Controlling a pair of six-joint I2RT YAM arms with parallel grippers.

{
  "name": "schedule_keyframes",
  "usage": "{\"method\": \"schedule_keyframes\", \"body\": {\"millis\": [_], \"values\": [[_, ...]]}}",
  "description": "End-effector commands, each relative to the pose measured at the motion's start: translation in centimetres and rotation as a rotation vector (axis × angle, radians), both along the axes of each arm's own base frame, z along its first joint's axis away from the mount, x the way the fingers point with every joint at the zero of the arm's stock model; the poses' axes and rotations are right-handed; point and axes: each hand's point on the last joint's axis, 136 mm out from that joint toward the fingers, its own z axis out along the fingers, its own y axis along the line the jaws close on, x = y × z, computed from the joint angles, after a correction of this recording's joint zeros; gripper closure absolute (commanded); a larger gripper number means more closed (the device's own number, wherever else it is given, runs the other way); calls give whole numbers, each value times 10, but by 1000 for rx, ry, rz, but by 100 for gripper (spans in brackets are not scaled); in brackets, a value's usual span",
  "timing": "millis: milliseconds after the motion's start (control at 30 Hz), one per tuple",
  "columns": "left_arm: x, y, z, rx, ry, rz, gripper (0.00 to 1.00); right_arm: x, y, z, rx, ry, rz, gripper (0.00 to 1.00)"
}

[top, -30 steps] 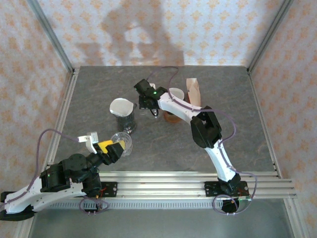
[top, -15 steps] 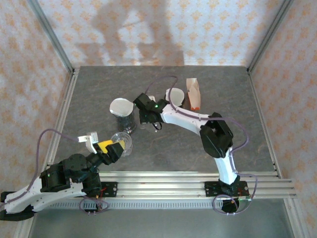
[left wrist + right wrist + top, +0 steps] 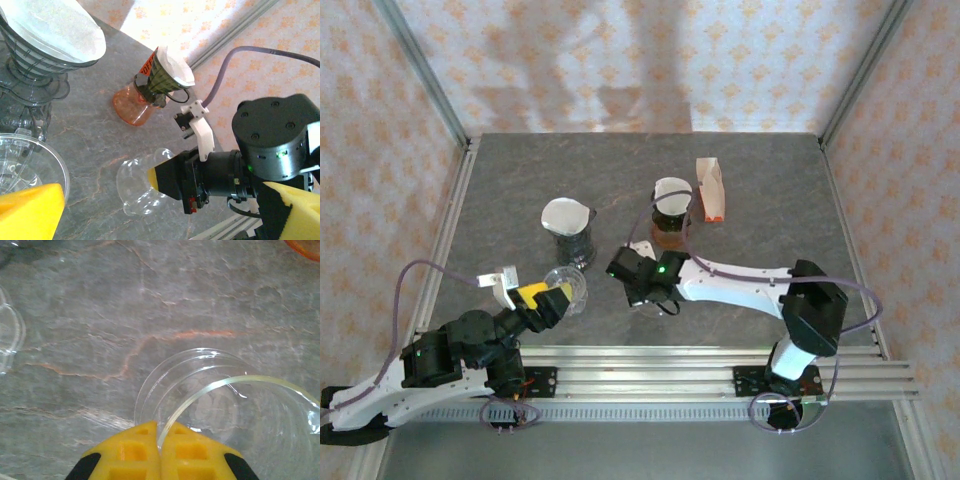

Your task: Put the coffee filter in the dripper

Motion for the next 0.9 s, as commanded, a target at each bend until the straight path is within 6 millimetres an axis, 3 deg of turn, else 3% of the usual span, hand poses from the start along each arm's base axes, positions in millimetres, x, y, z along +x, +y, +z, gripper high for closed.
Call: {"method": "schedule_keyframes", "body": {"millis": [0,133,267,400,700,867], "values": [[3,0,2,-17,0,25,0,1,-6,8,3,-59,-27,89],[2,1,4,-31,-1,23,0,1,5,24,60,-93,-4,70],[2,4,5,-31,-1,28,0,2,13,51,114,-137,18,63],[2,4,2,-29,1,33,0,-5,42,70,227,-122,80,54],[1,10,-2,-35,12,46,0,17,125,56,346,-49,128,50],[0,14,-5,-47,18,51,0,36,140,33,361,-21,89,50]]}}
